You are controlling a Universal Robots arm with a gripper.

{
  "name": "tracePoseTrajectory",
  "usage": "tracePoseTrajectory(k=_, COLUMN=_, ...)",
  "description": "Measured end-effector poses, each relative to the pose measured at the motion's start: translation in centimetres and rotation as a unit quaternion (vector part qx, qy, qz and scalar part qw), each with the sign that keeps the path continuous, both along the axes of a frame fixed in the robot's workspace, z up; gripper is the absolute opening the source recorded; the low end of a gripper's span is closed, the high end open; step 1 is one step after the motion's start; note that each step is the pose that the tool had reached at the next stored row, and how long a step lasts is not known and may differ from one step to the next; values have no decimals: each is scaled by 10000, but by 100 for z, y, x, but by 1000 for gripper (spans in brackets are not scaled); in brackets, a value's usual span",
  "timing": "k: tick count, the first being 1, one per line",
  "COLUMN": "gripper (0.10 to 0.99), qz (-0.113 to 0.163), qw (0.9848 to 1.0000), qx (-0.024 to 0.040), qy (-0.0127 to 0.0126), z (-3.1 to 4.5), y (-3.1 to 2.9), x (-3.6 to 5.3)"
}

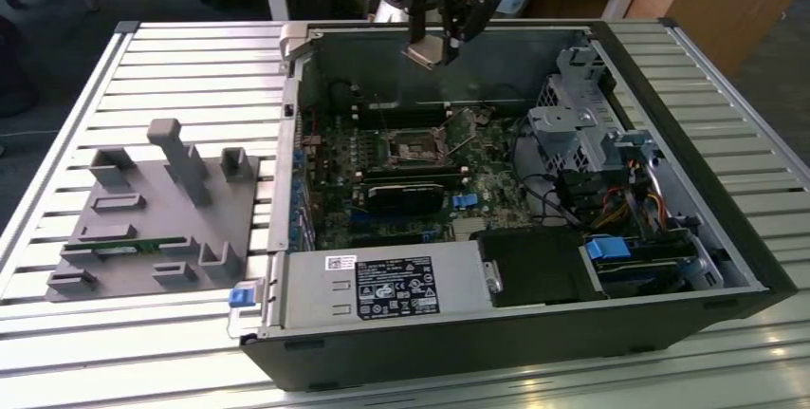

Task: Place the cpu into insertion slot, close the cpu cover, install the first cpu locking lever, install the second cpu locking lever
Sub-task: 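Place the cpu into insertion slot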

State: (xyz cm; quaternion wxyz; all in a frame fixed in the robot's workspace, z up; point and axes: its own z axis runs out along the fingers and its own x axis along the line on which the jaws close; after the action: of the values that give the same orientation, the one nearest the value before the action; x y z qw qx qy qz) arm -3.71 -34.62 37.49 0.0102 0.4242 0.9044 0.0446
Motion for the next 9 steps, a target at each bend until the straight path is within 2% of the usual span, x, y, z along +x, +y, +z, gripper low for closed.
tracePoseTrajectory(k=9, gripper=525, qz=-269, qw=9996, qx=0, qy=0, z=-1, y=0, x=-1)
